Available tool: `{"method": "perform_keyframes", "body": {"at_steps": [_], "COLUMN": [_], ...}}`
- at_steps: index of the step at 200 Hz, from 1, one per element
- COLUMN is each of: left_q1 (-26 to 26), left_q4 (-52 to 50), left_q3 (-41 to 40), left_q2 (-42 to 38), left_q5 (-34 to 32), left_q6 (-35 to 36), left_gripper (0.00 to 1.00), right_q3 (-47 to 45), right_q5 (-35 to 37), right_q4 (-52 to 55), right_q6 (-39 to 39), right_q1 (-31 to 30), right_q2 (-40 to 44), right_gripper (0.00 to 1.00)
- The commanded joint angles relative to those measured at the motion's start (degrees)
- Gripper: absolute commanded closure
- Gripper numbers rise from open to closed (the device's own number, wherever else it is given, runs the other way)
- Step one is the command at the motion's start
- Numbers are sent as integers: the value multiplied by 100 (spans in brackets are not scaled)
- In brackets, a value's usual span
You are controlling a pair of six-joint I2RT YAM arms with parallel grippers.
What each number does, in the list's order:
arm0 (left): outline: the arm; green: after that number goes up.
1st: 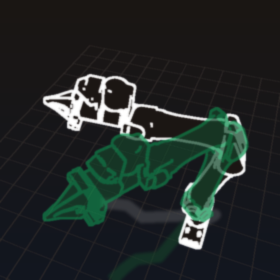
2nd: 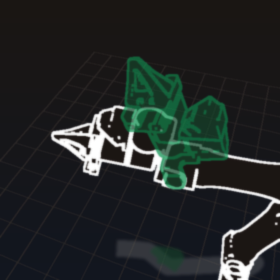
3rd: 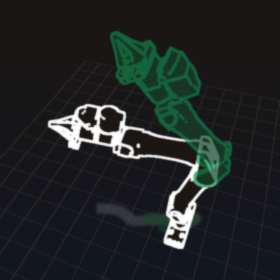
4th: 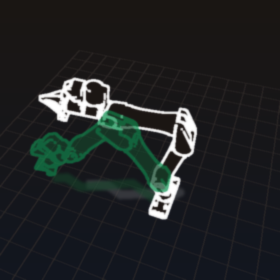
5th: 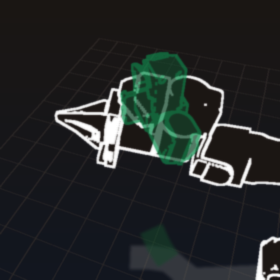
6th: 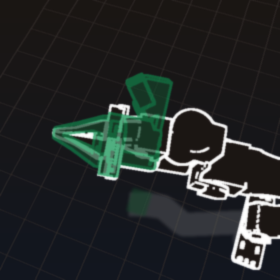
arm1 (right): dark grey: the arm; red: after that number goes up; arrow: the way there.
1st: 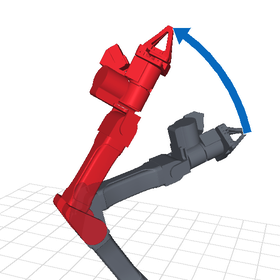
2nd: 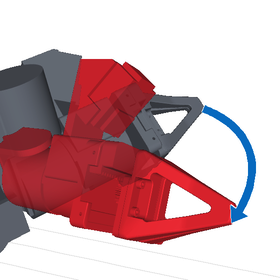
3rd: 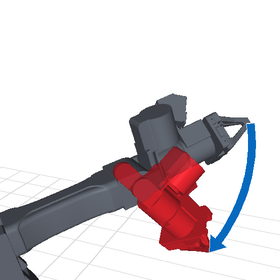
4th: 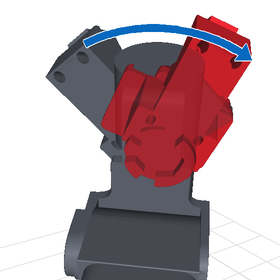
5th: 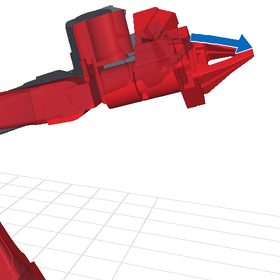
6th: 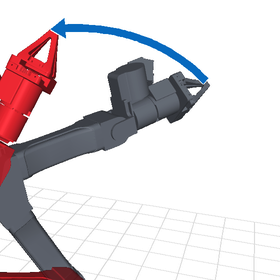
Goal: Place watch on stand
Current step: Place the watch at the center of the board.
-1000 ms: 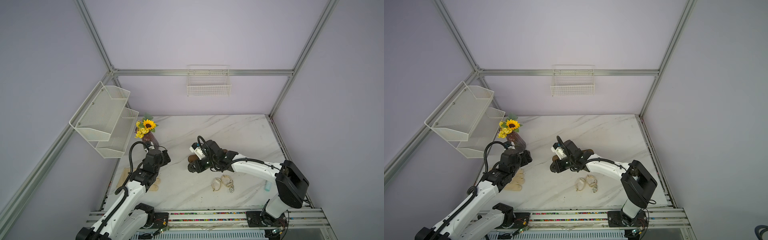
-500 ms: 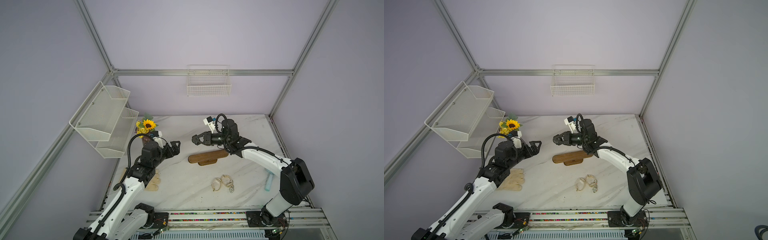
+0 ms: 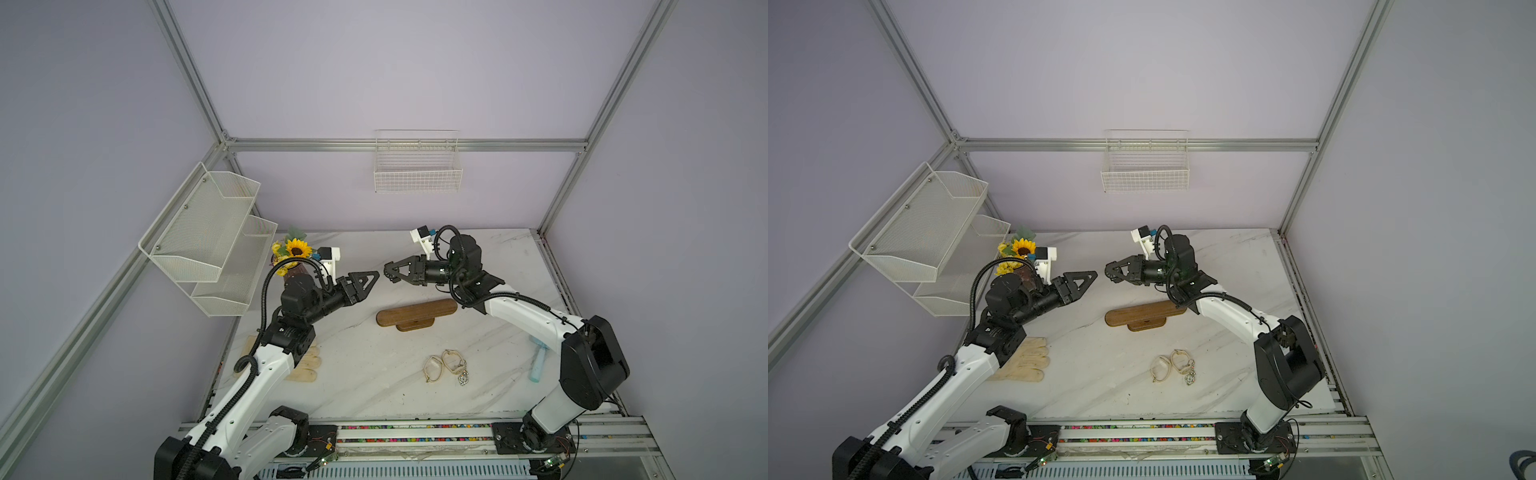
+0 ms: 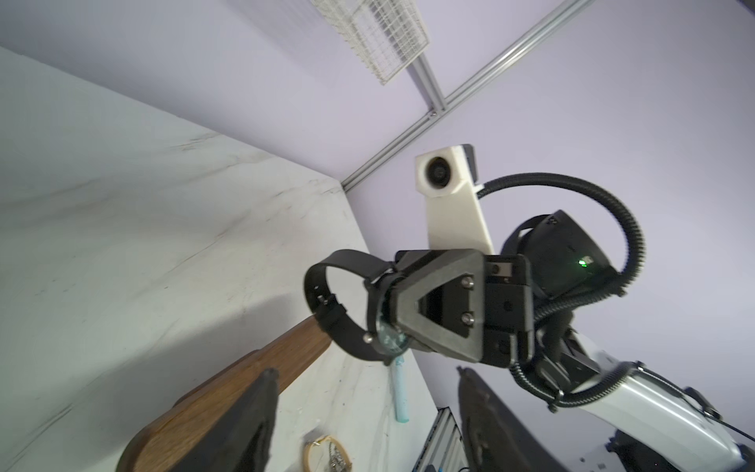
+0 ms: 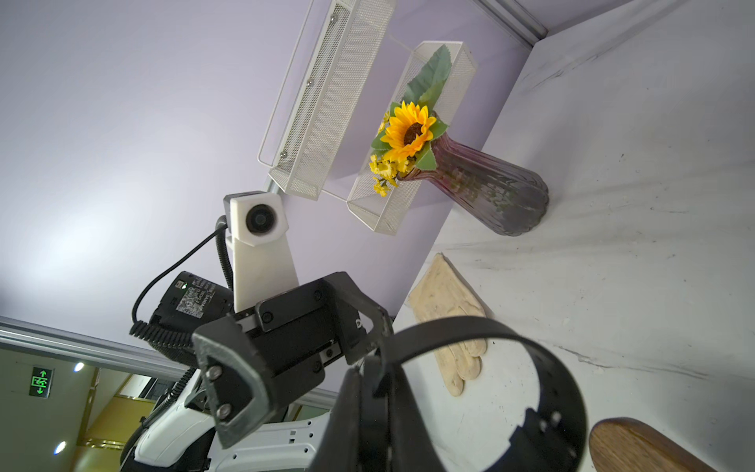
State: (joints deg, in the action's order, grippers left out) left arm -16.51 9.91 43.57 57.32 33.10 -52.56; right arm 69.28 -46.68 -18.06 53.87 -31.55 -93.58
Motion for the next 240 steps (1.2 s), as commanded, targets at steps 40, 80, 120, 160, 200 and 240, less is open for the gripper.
{"method": "perform_keyframes", "body": {"at_steps": [40,80,120,160,200,240], "left_q1": [-129,-253,-289,-258,104,798], "left_q4": [1335,1826,2241,1961,620,-450], "left_q3": [5,-21,50,72,1,-74], "left_q2": [310,630,814,727,149,-458], "left_q5": [937,1013,1056,1044,732,472], "left_q6": [-518,-782,-985,-758,-142,185], "left_gripper": [31,36,39,37,38,33], "right_q3": [-28,-70,-122,-134,-469,-1072], "right_q5": [-250,-259,-263,-229,101,274], "right_q4": [-739,-1075,-1252,-961,724,1784], "right_q6": [717,1010,1157,958,-370,-1123], "right_q1": [54,61,60,105,121,73], "right_q2": [85,81,77,165,830,1474], "right_gripper": [89,89,89,89,89,89]}}
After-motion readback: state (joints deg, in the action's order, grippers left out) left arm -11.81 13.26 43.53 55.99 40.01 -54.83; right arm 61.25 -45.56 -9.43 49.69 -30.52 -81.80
